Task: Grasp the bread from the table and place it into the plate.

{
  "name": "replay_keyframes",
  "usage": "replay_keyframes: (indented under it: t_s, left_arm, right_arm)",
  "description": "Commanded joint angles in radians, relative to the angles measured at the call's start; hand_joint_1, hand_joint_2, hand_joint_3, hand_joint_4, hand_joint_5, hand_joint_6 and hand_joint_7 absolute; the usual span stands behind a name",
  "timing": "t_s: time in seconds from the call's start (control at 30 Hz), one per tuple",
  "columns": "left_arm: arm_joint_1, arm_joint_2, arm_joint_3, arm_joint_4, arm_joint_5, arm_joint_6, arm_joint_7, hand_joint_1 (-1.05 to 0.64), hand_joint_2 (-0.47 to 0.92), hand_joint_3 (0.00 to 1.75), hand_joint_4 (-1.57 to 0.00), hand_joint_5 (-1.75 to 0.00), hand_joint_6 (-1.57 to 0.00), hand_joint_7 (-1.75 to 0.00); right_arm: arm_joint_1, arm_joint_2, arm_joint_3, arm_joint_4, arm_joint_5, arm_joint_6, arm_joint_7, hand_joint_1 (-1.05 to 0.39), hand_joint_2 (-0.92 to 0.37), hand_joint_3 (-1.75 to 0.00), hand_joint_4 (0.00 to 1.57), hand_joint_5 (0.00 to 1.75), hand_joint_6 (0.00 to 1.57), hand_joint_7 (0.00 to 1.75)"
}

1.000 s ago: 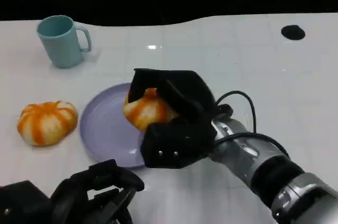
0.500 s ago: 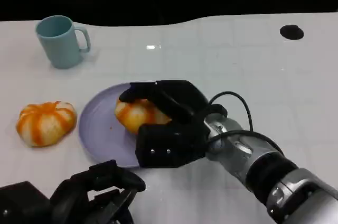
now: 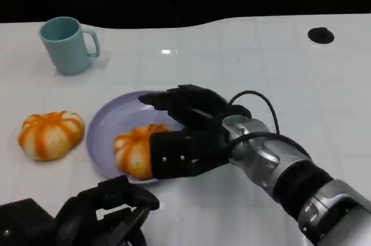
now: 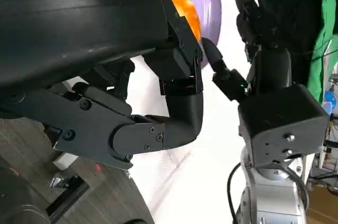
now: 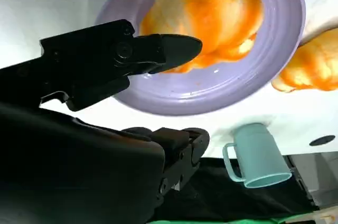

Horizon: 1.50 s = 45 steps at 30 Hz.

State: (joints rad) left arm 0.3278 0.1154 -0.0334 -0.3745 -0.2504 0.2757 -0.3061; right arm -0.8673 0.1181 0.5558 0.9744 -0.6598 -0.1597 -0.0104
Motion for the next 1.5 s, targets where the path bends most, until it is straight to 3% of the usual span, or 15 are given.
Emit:
replay_keyframes:
  t_s: [0.03,0.33,0.57,0.77,0.87,1.07,1.1,1.13,1.17,1.2,1.27,1.37,1.5]
  left_arm:
    - [0.001,0.008,0.008,0.005,-0.005,-0.012,0.001,-0.42,0.88,0.45,-0.79,-1.54,-0.83,-1.05]
    - [0.001,0.012,0.012,0.005,-0.014,-0.007,-0.001,-0.42,0.89,0.43,-0.78,-1.55,-0.83,-1.05]
    - [-0.006,0.012,0.01,0.013,-0.01,-0.015,-0.001,-0.41,0.9,0.43,-0.79,-1.55,-0.82,-1.06]
    - [-0.014,0.013,0.009,0.016,-0.008,-0.014,0.002,-0.41,0.9,0.43,-0.78,-1.56,-0.82,-1.07]
    - [-0.019,0.012,0.011,0.016,-0.012,-0.007,0.003,-0.4,0.9,0.44,-0.78,-1.57,-0.82,-1.08]
    - [-0.021,0.012,0.011,0.018,-0.01,-0.004,0.005,-0.4,0.88,0.47,-0.78,-1.58,-0.81,-1.1]
    - [-0.022,0.012,0.01,0.02,-0.01,-0.006,0.004,-0.4,0.88,0.47,-0.78,-1.58,-0.81,-1.11]
    - [-0.022,0.013,0.01,0.02,-0.009,-0.008,0.002,-0.4,0.88,0.47,-0.78,-1.58,-0.8,-1.11]
    - [-0.021,0.015,0.01,0.019,-0.007,-0.009,0.001,-0.4,0.88,0.48,-0.78,-1.59,-0.8,-1.11]
    - [-0.021,0.016,0.01,0.017,-0.007,-0.007,0.002,-0.4,0.88,0.48,-0.78,-1.59,-0.8,-1.11]
    - [-0.021,0.017,0.01,0.017,-0.006,-0.007,0.002,-0.41,0.87,0.48,-0.78,-1.59,-0.8,-1.12]
    - [-0.021,0.018,0.01,0.017,-0.004,-0.01,0.002,-0.41,0.87,0.49,-0.78,-1.59,-0.8,-1.11]
    - [-0.022,0.021,0.007,0.018,-0.002,-0.012,-0.002,-0.42,0.87,0.5,-0.77,-1.6,-0.8,-1.12]
  right_arm:
    - [0.034,-0.04,0.001,-0.064,0.008,-0.005,0.019,-0.75,-0.92,-0.31,0.01,0.23,0.21,0.0]
    - [0.174,-0.157,-0.013,-0.314,0.012,-0.03,0.047,-0.73,-0.92,-0.29,0.09,0.33,0.25,0.02]
    - [0.343,-0.261,-0.081,-0.558,0.089,-0.074,0.091,-0.69,-0.92,-0.24,0.18,0.42,0.33,0.06]
    - [0.493,-0.317,-0.158,-0.735,0.169,-0.096,0.109,-0.62,-0.92,-0.22,0.3,0.54,0.46,0.11]
    - [0.56,-0.333,-0.197,-0.808,0.203,-0.097,0.111,-0.56,-0.92,-0.21,0.41,0.62,0.56,0.16]
    - [0.675,-0.351,-0.27,-0.898,0.278,-0.148,0.102,-0.37,-0.92,-0.17,0.6,1.05,0.81,0.29]
    - [0.691,-0.355,-0.28,-0.909,0.291,-0.152,0.109,-0.34,-0.9,-0.22,0.6,1.14,0.83,0.33]
    - [0.712,-0.361,-0.292,-0.923,0.308,-0.163,0.115,-0.32,-0.83,-0.38,0.6,1.2,0.83,0.4]
    - [0.729,-0.367,-0.302,-0.937,0.322,-0.168,0.121,-0.27,-0.67,-0.73,0.61,1.34,0.84,0.55]
    - [0.746,-0.373,-0.311,-0.95,0.333,-0.174,0.124,-0.25,-0.59,-0.9,0.63,1.41,0.83,0.65]
    - [0.783,-0.383,-0.335,-0.973,0.363,-0.201,0.127,-0.19,-0.47,-1.11,0.68,1.57,0.84,0.9]
    - [0.831,-0.402,-0.365,-1.004,0.394,-0.225,0.142,-0.17,-0.4,-1.25,0.75,1.7,0.84,1.17]
    - [0.902,-0.433,-0.405,-1.068,0.412,-0.209,0.168,-0.15,-0.37,-1.29,0.82,1.74,0.84,1.3]
